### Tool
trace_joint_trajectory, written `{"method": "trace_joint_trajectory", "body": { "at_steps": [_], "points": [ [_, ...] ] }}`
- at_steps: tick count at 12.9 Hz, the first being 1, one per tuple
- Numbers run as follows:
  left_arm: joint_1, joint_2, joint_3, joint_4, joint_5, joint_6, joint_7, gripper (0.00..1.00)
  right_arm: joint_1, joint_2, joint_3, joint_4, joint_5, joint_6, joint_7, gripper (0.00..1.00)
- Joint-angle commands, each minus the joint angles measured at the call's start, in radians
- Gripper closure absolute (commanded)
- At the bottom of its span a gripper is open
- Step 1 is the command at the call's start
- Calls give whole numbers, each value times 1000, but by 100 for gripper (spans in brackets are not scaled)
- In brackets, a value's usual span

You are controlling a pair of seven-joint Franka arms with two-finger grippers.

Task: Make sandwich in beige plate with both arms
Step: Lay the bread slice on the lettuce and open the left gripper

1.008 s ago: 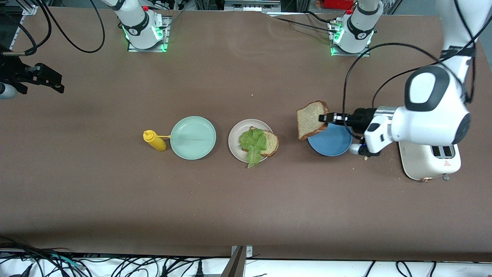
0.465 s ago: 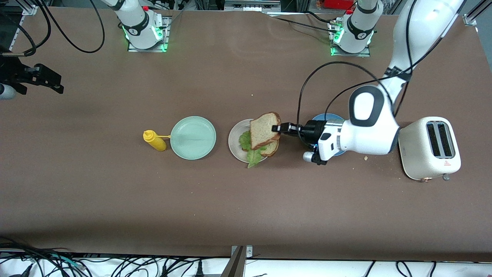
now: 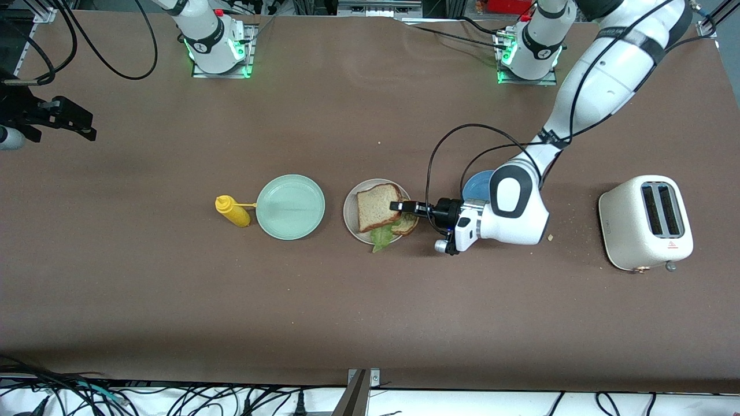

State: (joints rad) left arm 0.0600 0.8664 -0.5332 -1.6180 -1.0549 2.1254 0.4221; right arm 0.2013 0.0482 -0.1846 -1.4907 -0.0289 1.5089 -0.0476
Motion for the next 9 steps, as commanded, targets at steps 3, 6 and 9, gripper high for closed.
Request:
{"method": "trace_joint_trajectory", "body": {
  "at_steps": [3, 6, 9],
  "points": [
    [12, -4, 7, -25, -43, -5, 95, 98, -2, -1, 2, 4, 3, 2, -1, 0],
    [35, -20, 7, -25, -28, -12, 95, 0, -2, -1, 2, 4, 3, 2, -1, 0],
    [66, -50, 9, -25, 37, -13, 93, 0, -2, -1, 2, 4, 3, 2, -1, 0]
  ]
}}
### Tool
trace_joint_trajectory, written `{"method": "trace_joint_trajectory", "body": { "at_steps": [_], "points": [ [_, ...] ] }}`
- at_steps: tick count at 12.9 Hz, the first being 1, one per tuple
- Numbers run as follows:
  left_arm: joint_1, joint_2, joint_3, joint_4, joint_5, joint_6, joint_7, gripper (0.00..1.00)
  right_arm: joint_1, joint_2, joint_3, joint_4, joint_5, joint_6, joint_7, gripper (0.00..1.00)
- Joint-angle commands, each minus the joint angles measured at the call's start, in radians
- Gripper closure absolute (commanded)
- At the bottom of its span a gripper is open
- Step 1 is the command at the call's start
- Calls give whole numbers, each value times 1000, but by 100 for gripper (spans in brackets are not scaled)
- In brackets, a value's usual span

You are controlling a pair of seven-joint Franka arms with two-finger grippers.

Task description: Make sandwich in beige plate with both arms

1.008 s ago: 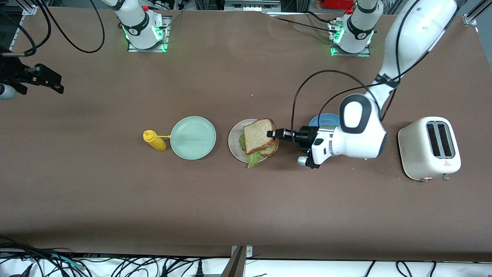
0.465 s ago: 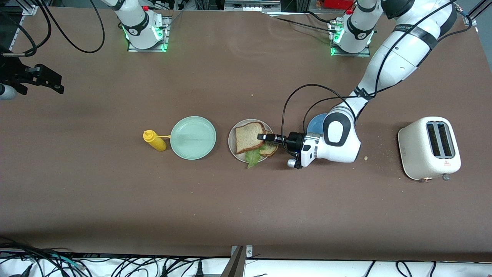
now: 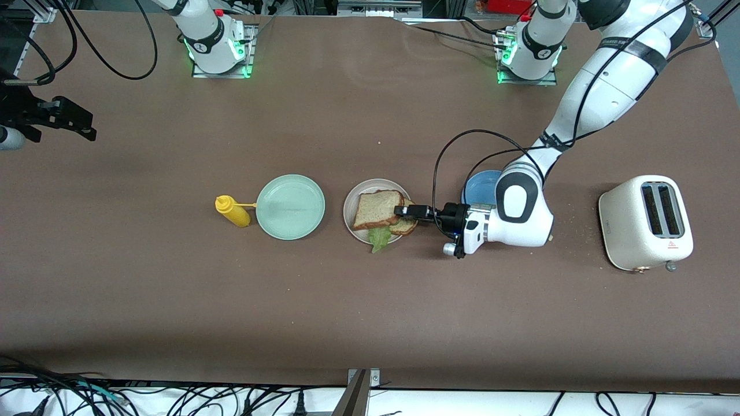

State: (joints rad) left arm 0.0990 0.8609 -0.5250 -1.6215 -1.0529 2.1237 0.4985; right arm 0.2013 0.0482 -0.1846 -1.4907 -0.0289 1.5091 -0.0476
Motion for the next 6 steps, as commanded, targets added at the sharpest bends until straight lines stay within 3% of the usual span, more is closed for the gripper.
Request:
{"method": "trace_joint_trajectory", "body": {
  "at_steps": [1, 6],
  "points": [
    [37, -54, 0, -20, 80, -16, 15, 0, -2, -1, 2, 3, 3, 2, -1, 0],
    [93, -143, 0, -24, 273, -36, 0, 0, -3, -1, 2, 3, 4, 0, 2, 0]
  ]
}}
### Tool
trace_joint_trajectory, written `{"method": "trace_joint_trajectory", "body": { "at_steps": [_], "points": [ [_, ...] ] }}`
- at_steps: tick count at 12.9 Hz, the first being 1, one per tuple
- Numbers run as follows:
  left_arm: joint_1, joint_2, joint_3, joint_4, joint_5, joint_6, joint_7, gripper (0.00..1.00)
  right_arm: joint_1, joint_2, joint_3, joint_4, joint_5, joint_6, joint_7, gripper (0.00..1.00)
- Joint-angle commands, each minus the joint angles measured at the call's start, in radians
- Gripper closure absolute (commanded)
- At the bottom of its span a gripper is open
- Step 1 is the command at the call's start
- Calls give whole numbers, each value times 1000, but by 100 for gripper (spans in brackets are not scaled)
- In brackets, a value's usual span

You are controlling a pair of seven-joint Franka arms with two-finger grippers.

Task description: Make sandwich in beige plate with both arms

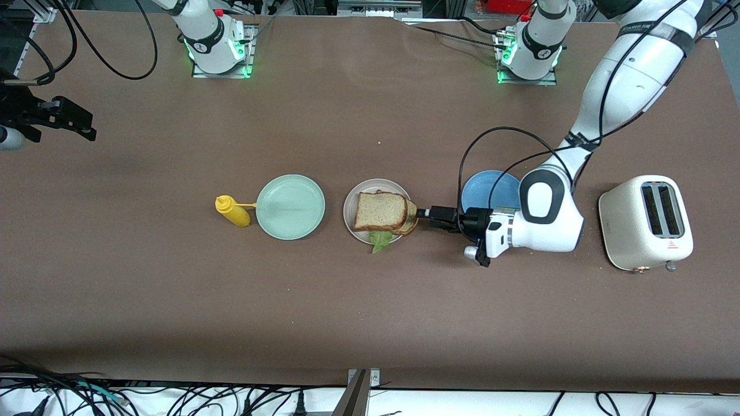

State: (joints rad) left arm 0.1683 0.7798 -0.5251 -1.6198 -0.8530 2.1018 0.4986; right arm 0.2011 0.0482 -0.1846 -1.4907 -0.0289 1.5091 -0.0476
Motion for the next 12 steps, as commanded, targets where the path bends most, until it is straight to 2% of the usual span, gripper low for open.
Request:
{"method": "trace_joint_trajectory", "body": {
  "at_steps": [1, 5, 8, 10, 11, 12],
  "points": [
    [39, -88, 2, -26, 130, -25, -20, 0, -3, -1, 2, 3, 4, 0, 2, 0],
    [102, -187, 2, 6, 420, -106, -127, 0, -3, -2, 2, 3, 3, -3, 0, 0],
    [152, -282, 4, 6, 527, -199, -147, 0, -5, -1, 1, 3, 1, -4, 6, 0],
    [163, -341, 2, 11, 584, -255, -236, 0, -3, -1, 1, 3, 1, -4, 8, 0],
    [131, -411, 45, 5, 615, -261, -274, 0, -3, -2, 1, 3, 1, -3, 8, 0],
    [-4, -478, 121, 0, 667, -267, -373, 0, -3, -2, 2, 3, 1, -1, 8, 0]
  ]
}}
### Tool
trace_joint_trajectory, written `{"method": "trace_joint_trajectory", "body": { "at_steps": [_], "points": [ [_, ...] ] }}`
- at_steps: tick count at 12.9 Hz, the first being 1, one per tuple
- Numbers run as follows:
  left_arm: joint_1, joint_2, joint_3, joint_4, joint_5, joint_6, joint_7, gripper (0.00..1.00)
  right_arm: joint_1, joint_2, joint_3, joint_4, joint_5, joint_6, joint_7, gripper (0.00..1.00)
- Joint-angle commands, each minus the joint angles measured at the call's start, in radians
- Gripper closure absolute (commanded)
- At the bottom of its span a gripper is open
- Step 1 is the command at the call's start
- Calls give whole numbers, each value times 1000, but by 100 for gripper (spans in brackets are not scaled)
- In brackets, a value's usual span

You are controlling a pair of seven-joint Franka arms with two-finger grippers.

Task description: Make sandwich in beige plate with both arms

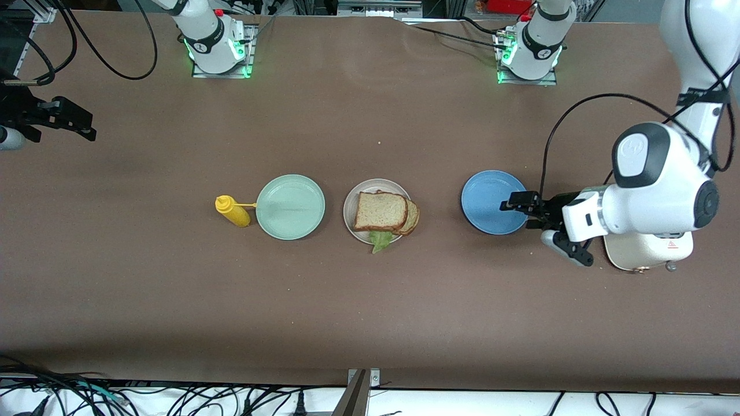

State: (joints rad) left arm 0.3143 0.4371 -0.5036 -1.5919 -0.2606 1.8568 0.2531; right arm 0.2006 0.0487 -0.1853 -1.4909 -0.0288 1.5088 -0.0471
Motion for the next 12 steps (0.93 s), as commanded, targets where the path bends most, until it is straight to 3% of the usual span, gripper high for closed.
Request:
{"method": "trace_joint_trajectory", "body": {
  "at_steps": [1, 3, 4, 5, 7, 10, 12],
  "points": [
    [-185, -146, 131, 7, 154, -84, -246, 0, -3, -3, 3, 3, 1, -1, 7, 0],
    [-210, -164, 148, 67, 195, -145, -290, 0, -3, -3, 3, 4, 1, 2, 3, 0],
    [-250, -202, 189, 61, 222, -146, -293, 0, -3, -3, 3, 3, 0, 4, 3, 0],
    [-315, -242, 274, 44, 254, -148, -296, 0, -3, -3, 3, 3, 1, 2, 3, 0],
    [-356, -328, 368, 6, 242, -148, -299, 0, -3, -3, 3, 3, 1, 2, 4, 0],
    [-379, -461, 424, -87, 245, -149, -304, 0, -3, -3, 3, 4, 1, 2, 6, 0],
    [-377, -468, 441, -74, 259, -151, -302, 0, -3, -3, 3, 4, 1, 2, 6, 0]
  ]
}}
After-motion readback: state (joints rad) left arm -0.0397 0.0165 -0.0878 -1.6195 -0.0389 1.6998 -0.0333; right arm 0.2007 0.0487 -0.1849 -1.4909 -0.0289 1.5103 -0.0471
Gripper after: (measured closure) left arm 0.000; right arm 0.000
